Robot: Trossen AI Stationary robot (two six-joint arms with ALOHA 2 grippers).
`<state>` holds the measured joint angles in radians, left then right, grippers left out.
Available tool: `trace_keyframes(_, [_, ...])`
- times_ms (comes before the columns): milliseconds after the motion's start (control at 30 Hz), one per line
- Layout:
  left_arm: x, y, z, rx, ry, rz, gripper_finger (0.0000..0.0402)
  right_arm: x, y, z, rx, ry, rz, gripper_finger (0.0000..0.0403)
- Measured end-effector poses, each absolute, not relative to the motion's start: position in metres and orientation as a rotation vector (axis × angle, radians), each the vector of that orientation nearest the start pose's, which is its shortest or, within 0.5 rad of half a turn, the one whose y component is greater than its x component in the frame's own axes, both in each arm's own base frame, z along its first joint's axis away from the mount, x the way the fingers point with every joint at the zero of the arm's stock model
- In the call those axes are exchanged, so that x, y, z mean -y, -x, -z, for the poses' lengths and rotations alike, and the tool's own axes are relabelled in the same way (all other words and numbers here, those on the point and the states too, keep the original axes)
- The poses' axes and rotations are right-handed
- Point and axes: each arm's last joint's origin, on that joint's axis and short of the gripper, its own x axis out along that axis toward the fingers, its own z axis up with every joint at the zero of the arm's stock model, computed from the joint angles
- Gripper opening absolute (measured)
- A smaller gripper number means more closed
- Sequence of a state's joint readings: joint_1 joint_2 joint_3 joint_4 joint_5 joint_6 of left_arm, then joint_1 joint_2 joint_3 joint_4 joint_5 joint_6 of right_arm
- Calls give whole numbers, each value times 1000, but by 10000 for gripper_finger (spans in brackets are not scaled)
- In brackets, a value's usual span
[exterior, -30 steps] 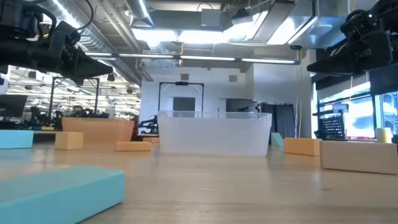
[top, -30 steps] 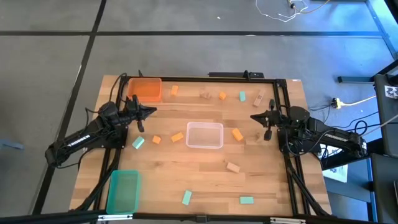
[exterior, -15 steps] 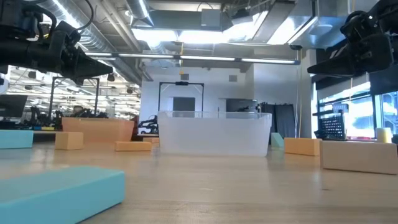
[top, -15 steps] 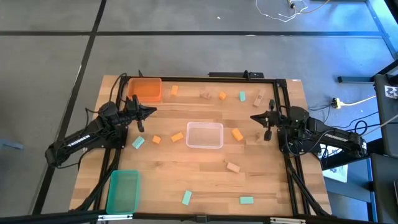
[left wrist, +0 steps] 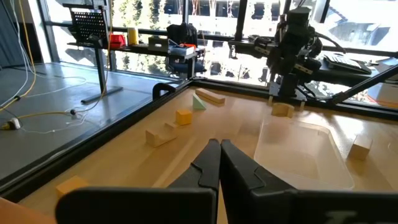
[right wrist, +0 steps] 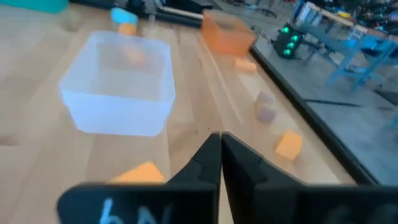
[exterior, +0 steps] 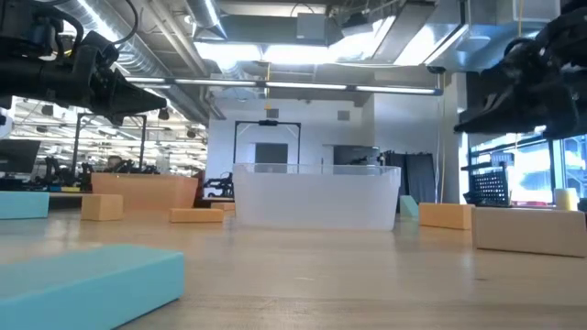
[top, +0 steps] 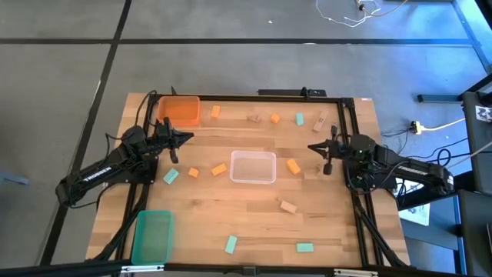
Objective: Sort & place blocks by color
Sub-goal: Put the yellow into the orange bin
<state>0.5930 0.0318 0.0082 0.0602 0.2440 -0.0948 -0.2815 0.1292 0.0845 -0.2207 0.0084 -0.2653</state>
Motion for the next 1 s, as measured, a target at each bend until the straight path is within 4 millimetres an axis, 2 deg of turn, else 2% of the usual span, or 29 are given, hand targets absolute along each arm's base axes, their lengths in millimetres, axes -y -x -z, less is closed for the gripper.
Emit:
trace_keyframes(433, [-50,-85,-170,53,74,-382,0,28,-97,-164,-275,233,264,14])
trace_keyframes(600, [-50,-85,-177,117,26,-378,0,29,-96,-164,-276,238,302,14])
trace_keyframes(767, [-46,-81,-199,172,9,-321,0,32,-95,-164,-293,249,407,14])
trace_keyframes(900, [-42,-76,-223,252,116,-292,0,33,-95,-164,-298,252,440,14])
trace_keyframes(1000, [-37,-70,-242,303,125,-243,0,33,-95,-164,-298,253,440,14])
